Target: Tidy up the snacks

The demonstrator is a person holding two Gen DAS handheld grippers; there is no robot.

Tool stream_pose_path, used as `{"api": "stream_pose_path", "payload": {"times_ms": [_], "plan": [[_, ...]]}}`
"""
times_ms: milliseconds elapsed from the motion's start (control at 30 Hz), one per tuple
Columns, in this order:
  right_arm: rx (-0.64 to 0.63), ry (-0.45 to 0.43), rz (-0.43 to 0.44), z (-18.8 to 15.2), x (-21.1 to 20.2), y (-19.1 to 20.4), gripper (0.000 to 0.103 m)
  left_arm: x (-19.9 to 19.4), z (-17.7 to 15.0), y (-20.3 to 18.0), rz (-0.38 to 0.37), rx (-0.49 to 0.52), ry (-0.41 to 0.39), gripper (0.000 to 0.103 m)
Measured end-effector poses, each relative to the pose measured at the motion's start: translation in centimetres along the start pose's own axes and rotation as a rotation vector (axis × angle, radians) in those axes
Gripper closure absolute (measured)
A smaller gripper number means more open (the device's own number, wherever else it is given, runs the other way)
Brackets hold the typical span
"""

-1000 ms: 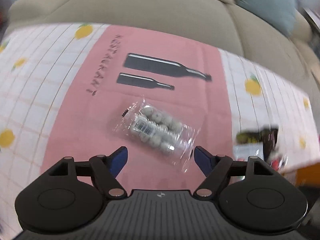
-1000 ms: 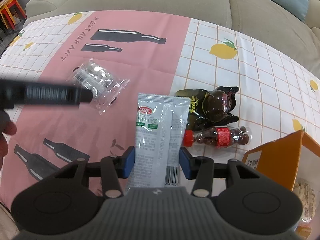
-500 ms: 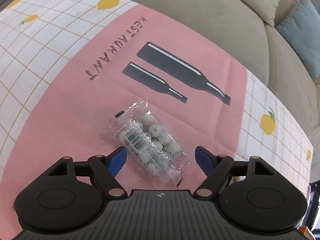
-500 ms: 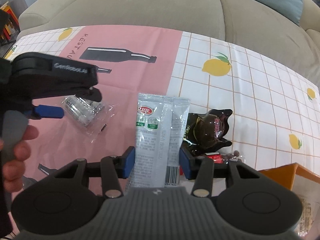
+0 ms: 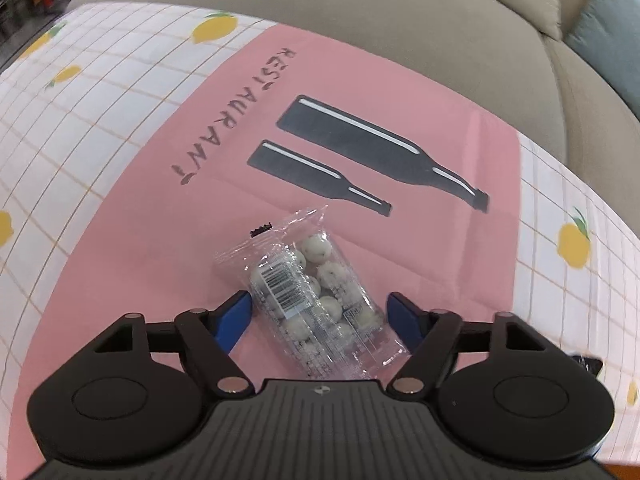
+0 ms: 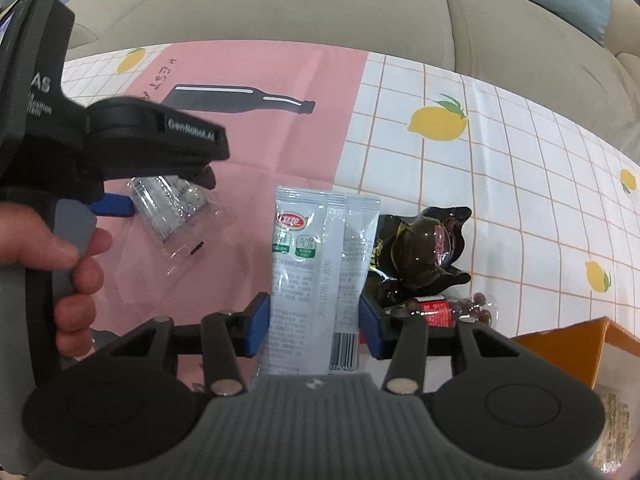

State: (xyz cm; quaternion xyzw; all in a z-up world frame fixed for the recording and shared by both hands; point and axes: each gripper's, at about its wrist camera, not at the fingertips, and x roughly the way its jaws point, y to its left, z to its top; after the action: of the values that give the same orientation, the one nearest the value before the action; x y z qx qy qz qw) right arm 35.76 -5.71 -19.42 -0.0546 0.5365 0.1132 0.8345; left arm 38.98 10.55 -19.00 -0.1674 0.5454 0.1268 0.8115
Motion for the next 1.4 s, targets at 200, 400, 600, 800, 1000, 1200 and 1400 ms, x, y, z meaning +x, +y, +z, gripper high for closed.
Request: {"api": "stream_pose_path", "payload": {"times_ms": [200,400,600,800,1000,1200,1400], "plan": [[0.001,0.003,0.002,-0.6,-0.3,0.2,0.056,-0.8,-1.2,0.6,-0.039,0.137,-0.013,0.027],[-0.002,0.006,0.010,-1.5,-1.2,0.3,0.056,-2.9,-3.3,1.8,-0.072,0.234,-0.039,0.031],[0.022,-0.007,0.044,-2.5,-3.3,0.4,0.056,-6.2,-5.4,3.5,-0.120,0.257,-0.079,0.032],[0.070,-0.030,0.088,-4.5,-6.2,0.1,0.056,-11.0,-7.7,4.8,-0.184,0.245,-0.142,0.033],[0.093,-0.093,0.135,-6.8,-10.3,0.0,0.057,-15.9,-10.0,4.6,-0.259,0.244,-0.176,0.034],[0.119,-0.164,0.171,-8.5,-15.2,-1.7,0.057,-20.2,-11.4,3.1,-0.358,0.268,-0.205,0.034],[0.160,-0.205,0.157,-10.4,-19.4,-5.1,0.057,-23.4,-13.0,0.3,-0.453,0.315,-0.227,0.035]]}}
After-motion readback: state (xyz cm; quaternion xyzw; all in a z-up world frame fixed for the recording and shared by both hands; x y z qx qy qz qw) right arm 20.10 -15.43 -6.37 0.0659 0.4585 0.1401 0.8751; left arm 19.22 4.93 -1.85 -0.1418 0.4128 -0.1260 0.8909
